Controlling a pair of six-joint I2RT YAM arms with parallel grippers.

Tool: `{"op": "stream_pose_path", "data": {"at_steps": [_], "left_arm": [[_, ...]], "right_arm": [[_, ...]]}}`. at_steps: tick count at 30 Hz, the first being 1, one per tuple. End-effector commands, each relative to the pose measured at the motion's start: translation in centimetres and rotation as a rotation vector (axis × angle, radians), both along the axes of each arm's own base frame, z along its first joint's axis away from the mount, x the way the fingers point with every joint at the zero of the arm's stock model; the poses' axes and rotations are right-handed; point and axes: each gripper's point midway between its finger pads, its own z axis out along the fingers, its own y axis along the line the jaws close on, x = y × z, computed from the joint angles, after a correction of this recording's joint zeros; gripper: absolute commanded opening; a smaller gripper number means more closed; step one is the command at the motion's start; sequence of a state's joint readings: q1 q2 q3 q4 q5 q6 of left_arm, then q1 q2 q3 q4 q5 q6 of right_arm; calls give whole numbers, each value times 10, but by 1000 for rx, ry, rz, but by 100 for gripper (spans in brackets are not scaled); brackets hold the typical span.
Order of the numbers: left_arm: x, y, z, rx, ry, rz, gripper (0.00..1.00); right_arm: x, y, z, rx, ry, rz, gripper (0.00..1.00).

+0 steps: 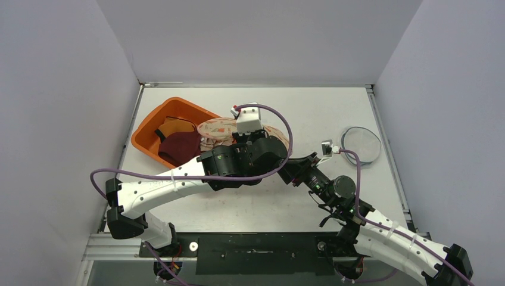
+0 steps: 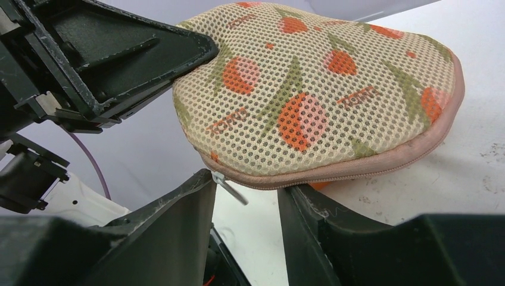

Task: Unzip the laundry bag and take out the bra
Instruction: Unzip the laundry bag at the center of the board.

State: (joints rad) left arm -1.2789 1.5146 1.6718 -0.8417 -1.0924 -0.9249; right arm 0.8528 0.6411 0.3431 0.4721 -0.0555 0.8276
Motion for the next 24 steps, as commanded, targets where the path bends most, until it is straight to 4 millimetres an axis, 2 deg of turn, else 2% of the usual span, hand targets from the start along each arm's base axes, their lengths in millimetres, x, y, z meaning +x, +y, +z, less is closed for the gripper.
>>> {"op": "stream_pose_path", "data": {"at_steps": [1, 6, 12, 24], "left_arm": [[1, 8, 21, -73, -33, 24, 0], [2, 8, 19, -69, -33, 25, 0], [2, 8, 18, -65, -33, 27, 0], [2, 9, 18, -64, -35, 28, 0]], "right_arm": [[-5, -3, 30, 101, -72, 4, 42], [-6, -2, 32, 105, -75, 9, 39], [-7, -2, 34, 110, -81, 17, 30], [-7, -3, 27, 80, -67, 12, 5]]}}
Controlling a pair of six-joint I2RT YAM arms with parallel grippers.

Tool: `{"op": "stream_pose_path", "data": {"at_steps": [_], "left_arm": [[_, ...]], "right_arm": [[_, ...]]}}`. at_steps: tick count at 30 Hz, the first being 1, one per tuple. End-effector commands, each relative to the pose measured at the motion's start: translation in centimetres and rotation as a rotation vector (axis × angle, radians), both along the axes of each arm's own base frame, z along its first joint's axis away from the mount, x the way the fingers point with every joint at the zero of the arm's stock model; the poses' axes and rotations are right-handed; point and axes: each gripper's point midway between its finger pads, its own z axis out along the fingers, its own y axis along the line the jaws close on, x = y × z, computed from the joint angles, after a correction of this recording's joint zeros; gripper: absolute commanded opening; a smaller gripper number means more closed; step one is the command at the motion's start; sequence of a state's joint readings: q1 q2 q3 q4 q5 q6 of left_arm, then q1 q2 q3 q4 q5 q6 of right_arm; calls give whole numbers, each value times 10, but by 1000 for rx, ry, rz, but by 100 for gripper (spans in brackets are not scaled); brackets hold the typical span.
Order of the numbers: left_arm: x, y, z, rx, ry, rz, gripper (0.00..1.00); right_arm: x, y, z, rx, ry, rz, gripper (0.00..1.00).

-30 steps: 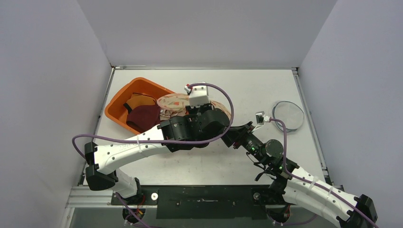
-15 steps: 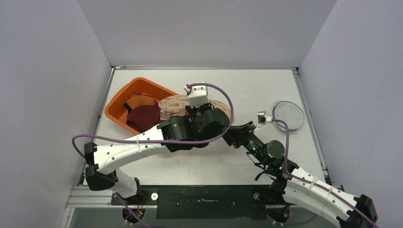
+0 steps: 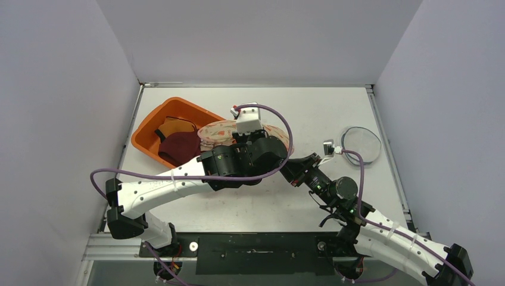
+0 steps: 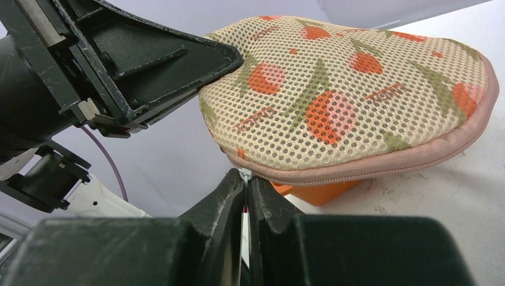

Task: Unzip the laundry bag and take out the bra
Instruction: Unzip the laundry bag at the center of the board.

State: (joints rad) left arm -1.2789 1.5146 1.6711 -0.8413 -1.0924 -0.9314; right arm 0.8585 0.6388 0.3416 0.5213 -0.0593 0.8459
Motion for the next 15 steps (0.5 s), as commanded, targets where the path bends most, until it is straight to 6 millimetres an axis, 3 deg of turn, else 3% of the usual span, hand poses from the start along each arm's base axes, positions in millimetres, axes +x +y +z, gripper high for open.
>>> {"op": "stream_pose_path", "data": {"at_steps": [1, 6, 10, 15], "left_arm": [[2, 9, 18, -58, -35, 26, 0], [1, 9, 16, -62, -32, 19, 0], [-1, 3, 11, -75, -28, -24, 0], [-4, -13, 3, -101, -16, -98, 0]], "right_arm": [[-4, -4, 12, 21, -45, -3, 5], [-3, -7, 3, -56, -40, -19, 5], [1, -17, -19, -206, -1, -69, 5], [10, -44, -42, -307, 60, -193, 5]]}}
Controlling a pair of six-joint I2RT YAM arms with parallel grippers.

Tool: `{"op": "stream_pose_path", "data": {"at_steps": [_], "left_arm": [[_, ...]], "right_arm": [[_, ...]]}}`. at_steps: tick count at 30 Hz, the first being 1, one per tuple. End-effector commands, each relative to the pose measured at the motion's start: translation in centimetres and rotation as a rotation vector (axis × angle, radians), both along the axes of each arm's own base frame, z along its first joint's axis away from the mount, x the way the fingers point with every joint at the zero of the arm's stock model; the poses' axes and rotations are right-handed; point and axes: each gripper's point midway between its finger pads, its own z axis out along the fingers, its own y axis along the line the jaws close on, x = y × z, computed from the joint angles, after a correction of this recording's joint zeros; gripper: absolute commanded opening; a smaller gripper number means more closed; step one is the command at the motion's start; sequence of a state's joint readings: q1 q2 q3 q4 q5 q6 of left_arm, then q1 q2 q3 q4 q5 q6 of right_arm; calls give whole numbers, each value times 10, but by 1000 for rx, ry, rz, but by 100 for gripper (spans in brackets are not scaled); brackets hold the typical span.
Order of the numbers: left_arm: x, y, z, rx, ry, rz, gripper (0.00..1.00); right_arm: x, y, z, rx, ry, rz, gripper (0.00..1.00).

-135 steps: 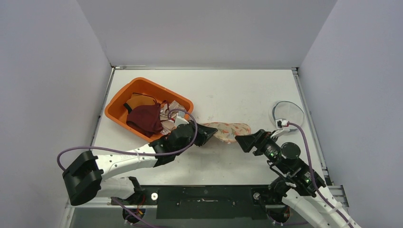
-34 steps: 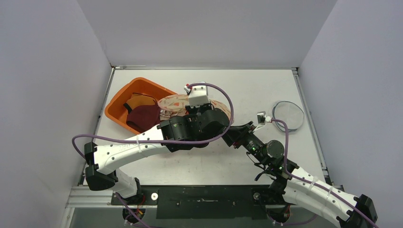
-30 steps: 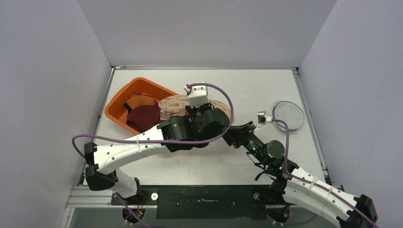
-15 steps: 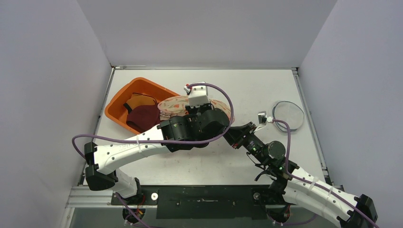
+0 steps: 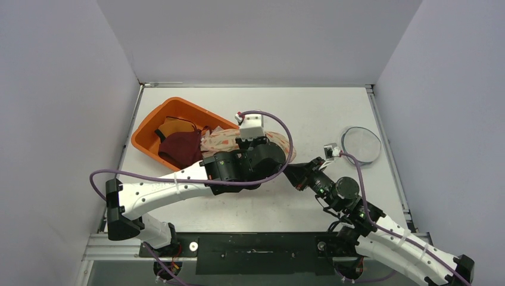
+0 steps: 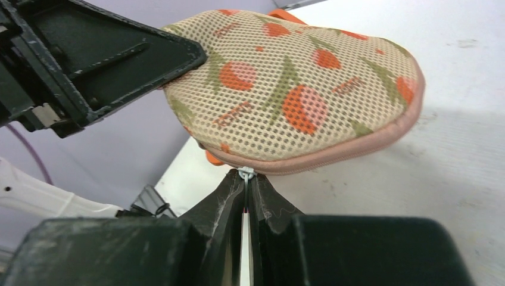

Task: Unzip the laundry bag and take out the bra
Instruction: Unzip the laundry bag at the center of the board.

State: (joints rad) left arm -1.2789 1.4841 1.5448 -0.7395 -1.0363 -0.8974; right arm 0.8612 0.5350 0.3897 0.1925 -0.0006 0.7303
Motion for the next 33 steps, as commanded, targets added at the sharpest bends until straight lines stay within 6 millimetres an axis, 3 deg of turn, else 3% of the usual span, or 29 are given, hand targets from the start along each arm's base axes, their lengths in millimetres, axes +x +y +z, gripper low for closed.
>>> {"op": "stream_pose_path", "data": {"at_steps": [1, 8, 14, 19, 22, 27, 31, 32, 33], "left_arm": [[-1, -8, 29, -117, -36, -54, 0], [-3, -31, 22, -119, -45, -157, 0], [-9, -75, 17, -124, -79, -369, 0], [3, -107, -7, -235, -47, -548, 0], [15, -115, -25, -327, -25, -607, 0], [29, -117, -70, -298, 6, -654, 0], [47, -100, -109, -270, 89, -560, 0], [51, -92, -120, -261, 117, -514, 3], [54, -84, -127, -250, 142, -470, 14]], "right_arm": [[9, -29, -12, -105, 16, -137, 5], [5, -56, -42, -187, 80, -219, 5], [-4, -75, -50, -226, 89, -246, 5], [-11, -74, -60, -215, 102, -213, 5], [-11, -72, -68, -224, 122, -210, 5], [-12, -66, -88, -238, 153, -189, 5], [-11, -57, -107, -241, 183, -165, 5], [-10, -55, -110, -235, 186, -160, 5], [-10, -52, -112, -232, 189, -155, 5]]}}
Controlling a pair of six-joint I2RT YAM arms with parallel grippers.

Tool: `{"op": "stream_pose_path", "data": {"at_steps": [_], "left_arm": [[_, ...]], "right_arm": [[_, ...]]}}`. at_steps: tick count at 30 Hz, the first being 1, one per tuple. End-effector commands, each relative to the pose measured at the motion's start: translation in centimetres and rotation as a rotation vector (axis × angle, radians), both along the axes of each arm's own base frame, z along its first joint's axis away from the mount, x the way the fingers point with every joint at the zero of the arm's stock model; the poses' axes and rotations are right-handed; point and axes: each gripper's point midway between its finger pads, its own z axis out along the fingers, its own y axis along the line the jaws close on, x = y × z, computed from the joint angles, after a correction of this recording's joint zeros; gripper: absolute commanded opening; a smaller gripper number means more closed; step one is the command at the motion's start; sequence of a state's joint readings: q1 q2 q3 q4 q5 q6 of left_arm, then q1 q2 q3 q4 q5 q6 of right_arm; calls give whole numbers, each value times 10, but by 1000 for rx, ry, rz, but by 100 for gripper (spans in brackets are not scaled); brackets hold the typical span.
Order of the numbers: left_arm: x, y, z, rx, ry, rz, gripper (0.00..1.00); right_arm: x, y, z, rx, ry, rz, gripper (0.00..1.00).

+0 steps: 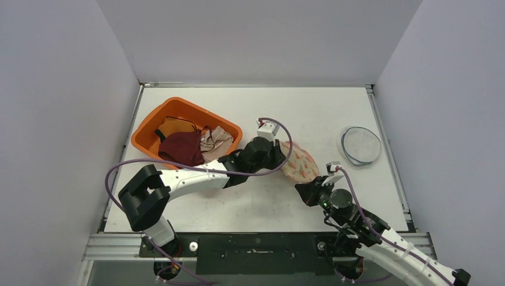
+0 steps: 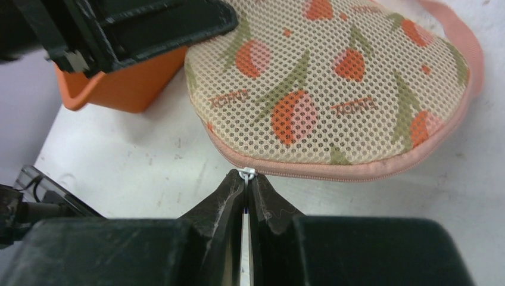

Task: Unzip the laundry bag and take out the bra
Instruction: Unzip the laundry bag at the center of the board.

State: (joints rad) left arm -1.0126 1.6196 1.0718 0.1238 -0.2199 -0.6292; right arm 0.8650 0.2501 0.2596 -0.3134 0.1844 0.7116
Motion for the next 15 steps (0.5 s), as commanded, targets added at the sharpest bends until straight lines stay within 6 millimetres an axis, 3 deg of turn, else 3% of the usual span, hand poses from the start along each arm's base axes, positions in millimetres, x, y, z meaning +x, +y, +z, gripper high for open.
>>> {"op": "stream_pose_path", "data": {"at_steps": [1, 4, 7, 11, 15], "left_arm": [[20, 12, 10, -59, 8, 107, 27], [16, 32, -5, -9, 53, 169, 61], [1, 48, -11, -27, 110, 201, 83], [-29, 62, -12, -93, 200, 219, 97], [-61, 66, -20, -152, 292, 224, 97]], "right_arm": [[5, 17, -1, 63, 0, 23, 5], [7, 24, -10, 59, 17, 32, 5], [10, 31, -16, 55, 28, 45, 5], [11, 40, -20, 55, 31, 68, 5], [10, 48, -27, 41, 38, 90, 5]]}}
